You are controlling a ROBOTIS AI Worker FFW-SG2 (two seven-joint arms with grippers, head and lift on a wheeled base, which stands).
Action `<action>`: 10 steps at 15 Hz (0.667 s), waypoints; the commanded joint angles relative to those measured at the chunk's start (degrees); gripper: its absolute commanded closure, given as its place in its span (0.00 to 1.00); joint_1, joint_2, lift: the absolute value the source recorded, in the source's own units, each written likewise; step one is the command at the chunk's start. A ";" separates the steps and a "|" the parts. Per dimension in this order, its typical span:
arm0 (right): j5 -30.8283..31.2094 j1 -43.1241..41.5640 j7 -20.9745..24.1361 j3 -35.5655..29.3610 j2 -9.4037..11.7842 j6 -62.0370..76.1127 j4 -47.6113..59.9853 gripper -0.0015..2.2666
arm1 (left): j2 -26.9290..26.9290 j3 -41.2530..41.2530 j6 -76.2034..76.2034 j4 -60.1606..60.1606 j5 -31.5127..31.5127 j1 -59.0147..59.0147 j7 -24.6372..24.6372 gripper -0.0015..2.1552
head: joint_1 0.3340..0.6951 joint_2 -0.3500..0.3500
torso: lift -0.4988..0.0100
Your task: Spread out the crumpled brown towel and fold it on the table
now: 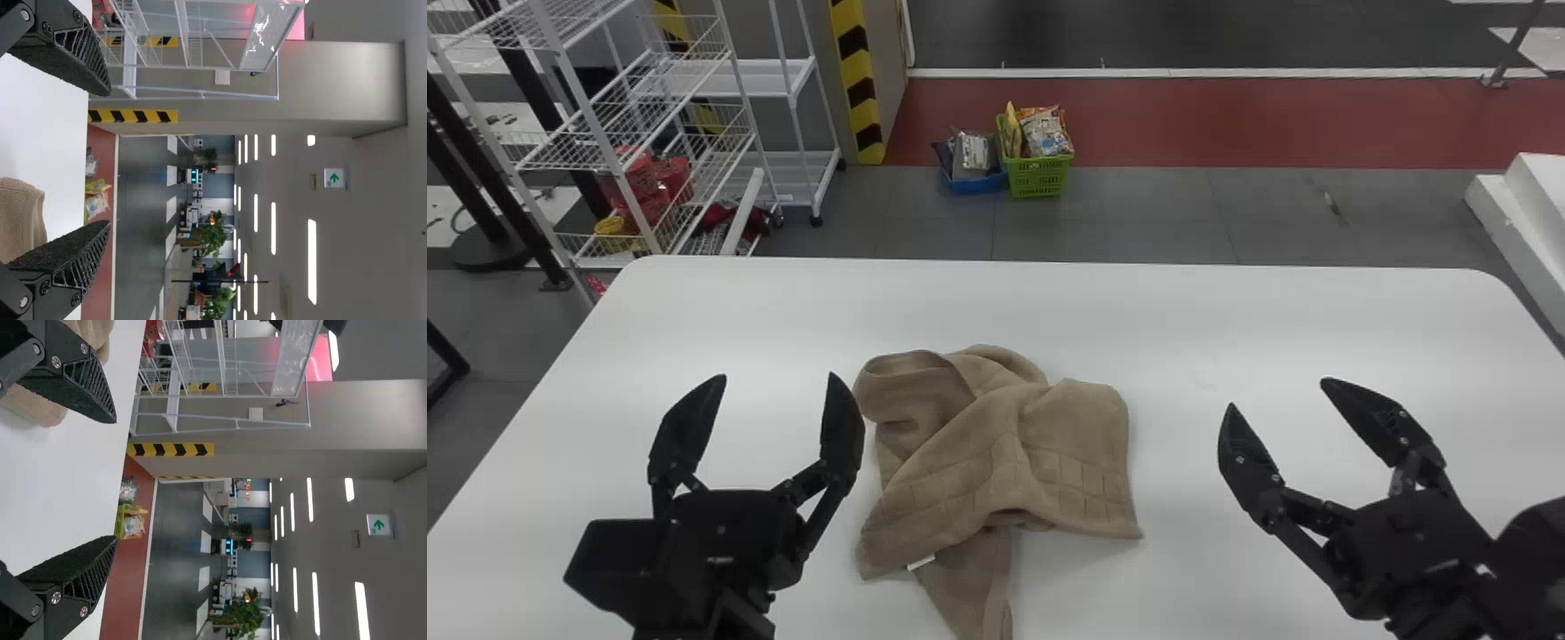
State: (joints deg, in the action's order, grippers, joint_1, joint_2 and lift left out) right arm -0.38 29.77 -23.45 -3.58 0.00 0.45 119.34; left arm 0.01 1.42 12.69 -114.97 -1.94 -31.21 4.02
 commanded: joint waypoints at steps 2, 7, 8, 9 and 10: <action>2.31 -0.33 -7.22 -1.60 -0.05 -3.57 0.01 0.10 | 0.08 -0.45 0.00 -0.34 0.09 -0.43 -0.33 0.07 | 1.00 0.61 | 0.73; 8.64 -2.97 -16.98 -2.04 -0.05 -4.98 -3.24 0.10 | 0.17 -0.89 0.00 -0.25 0.35 -0.43 -0.86 0.07 | 1.00 0.65 | 0.73; 9.17 -3.23 -19.35 -1.95 -0.05 -4.98 -3.68 0.10 | 0.17 -0.89 -0.18 -0.25 0.18 -0.43 -0.95 0.07 | 1.00 0.65 | 0.73; 10.04 -3.67 -21.64 -1.60 -0.05 -4.98 -4.21 0.12 | 0.17 -0.89 -0.18 -0.25 0.18 -0.43 -0.95 0.07 | 1.00 0.66 | 0.73; 10.66 -3.93 -23.31 -1.34 -0.05 -4.98 -4.47 0.13 | 0.17 -0.89 -0.18 -0.25 0.18 -0.43 -0.95 0.07 | 1.00 0.69 | 0.73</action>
State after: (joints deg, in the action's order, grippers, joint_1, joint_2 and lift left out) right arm 9.38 26.28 -45.94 -5.30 0.00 -4.54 115.38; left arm 0.18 0.53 12.53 -115.22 -1.73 -31.64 3.07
